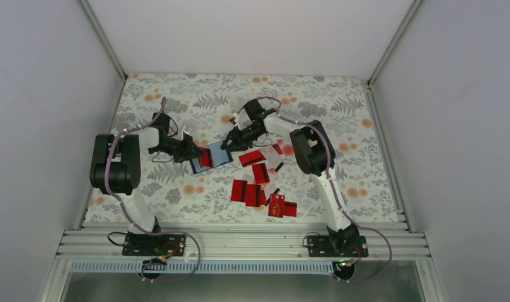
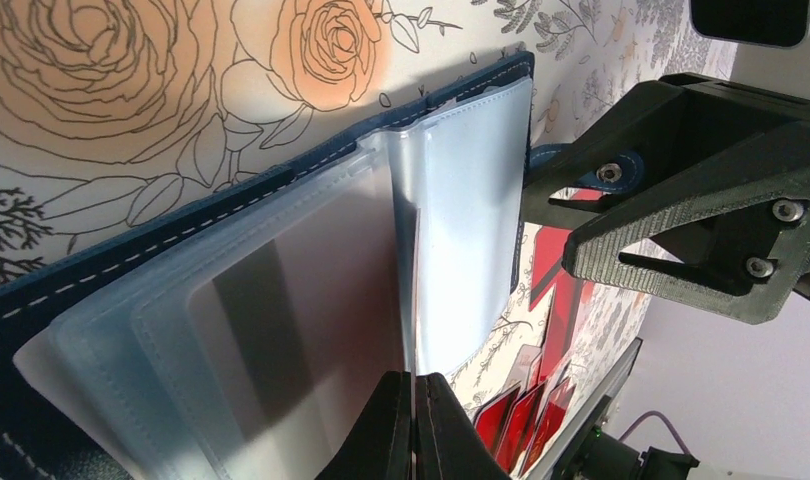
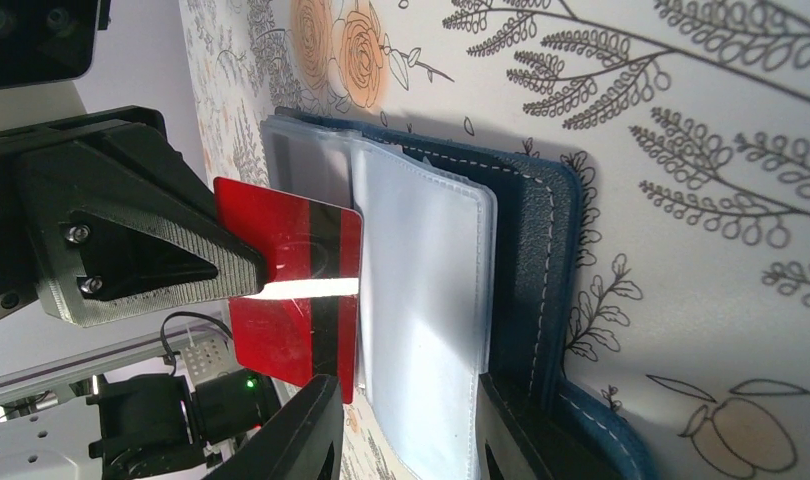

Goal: Put the credit cards into the card holder

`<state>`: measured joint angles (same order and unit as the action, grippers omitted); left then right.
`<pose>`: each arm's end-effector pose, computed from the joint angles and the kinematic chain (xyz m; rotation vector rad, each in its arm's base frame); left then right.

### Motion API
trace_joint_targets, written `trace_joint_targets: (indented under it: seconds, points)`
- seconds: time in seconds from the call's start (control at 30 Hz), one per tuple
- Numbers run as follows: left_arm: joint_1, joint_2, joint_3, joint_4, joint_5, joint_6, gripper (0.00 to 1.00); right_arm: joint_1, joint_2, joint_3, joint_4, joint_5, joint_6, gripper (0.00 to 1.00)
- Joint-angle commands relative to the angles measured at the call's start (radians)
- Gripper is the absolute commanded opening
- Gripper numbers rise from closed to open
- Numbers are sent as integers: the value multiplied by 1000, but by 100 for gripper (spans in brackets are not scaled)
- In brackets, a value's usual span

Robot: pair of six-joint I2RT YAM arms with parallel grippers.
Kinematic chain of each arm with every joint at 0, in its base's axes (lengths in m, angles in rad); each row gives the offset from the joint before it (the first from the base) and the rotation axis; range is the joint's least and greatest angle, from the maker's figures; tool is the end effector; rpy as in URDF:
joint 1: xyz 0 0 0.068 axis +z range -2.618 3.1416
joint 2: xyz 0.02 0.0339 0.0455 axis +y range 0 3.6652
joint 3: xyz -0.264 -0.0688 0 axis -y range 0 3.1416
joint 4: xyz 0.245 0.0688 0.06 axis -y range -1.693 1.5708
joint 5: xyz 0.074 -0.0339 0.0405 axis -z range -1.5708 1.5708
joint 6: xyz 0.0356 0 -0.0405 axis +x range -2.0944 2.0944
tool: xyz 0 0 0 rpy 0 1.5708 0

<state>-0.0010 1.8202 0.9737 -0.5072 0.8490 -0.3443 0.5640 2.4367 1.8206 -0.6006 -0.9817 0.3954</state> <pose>0.3134 -0.0270 0.1304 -0.3421 2.7806 -1.2983 0.3968 0.2860 0.1040 0.4671 -2.5721 -1.4488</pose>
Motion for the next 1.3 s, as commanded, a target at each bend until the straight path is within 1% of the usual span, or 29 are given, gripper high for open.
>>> trace_joint_targets:
  seconds: [0.0,0.27,0.7,0.93,1.03,1.17,1.27]
  points:
    - [7,11,-1,4,39,34,2,14,64,-26,-34,55,4,35]
    - [7,52,-3,13,77,48,2,17,62,-26,-28,59,15,35]
    - [14,73,23,0,74,87,2,36,63,-26,-14,62,39,34]
    - [27,73,6,60,111,70,2,46,61,-35,-20,67,37,34]
    - [27,61,17,28,73,72,2,48,61,-34,-25,72,36,34]
    - [29,4,30,-57,-9,98,2,50,60,-37,-25,79,37,34]
    - [39,-29,25,-100,-33,116,2,51,65,-37,-27,83,36,34]
